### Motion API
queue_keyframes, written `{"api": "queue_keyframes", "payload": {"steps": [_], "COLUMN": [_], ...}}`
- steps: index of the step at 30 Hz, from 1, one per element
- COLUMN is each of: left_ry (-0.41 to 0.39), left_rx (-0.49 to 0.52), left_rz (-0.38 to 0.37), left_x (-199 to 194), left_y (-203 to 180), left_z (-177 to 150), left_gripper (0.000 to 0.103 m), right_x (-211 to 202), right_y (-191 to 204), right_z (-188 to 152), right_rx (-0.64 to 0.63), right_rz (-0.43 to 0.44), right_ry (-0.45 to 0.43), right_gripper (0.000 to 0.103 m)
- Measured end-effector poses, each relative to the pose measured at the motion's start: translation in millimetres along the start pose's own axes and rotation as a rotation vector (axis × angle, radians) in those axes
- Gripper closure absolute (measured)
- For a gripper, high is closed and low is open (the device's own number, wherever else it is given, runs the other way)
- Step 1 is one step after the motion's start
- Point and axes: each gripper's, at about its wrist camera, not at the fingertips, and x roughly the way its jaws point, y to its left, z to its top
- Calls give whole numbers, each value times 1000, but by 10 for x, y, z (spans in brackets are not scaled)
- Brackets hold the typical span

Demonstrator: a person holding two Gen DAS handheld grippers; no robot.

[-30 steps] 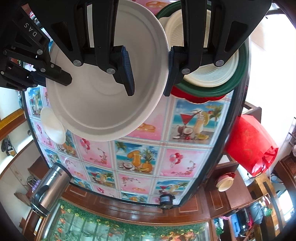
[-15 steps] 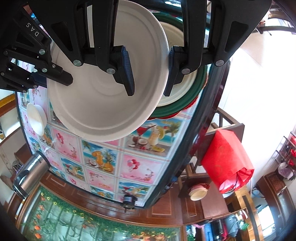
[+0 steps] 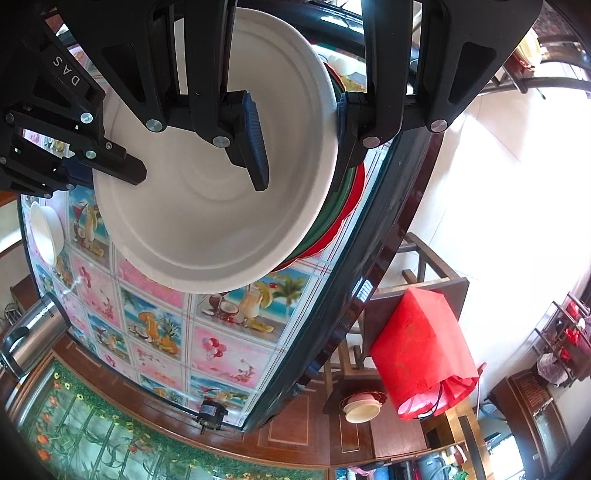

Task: Organize plates and bowls
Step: 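Lower the white plates onto the cream bowl and open both grippers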

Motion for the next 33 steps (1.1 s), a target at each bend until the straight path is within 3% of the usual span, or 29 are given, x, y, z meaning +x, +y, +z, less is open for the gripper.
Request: {"api": "queue_keyframes", "payload": {"steps": [13, 33], "left_ry": [23, -33], "left_rx": [-8, 7], "left_rz": [7, 36], "left_x": [152, 81], "left_y": [34, -6], "left_z": [-61, -49], "left_gripper": [71, 71], "right_x": [128, 115], "right_y": [96, 109], "right_z": [2, 11], "right_rx": [-41, -56], "right_rz": [-36, -53], "right_ry": [16, 0], "right_gripper": [86, 85]}}
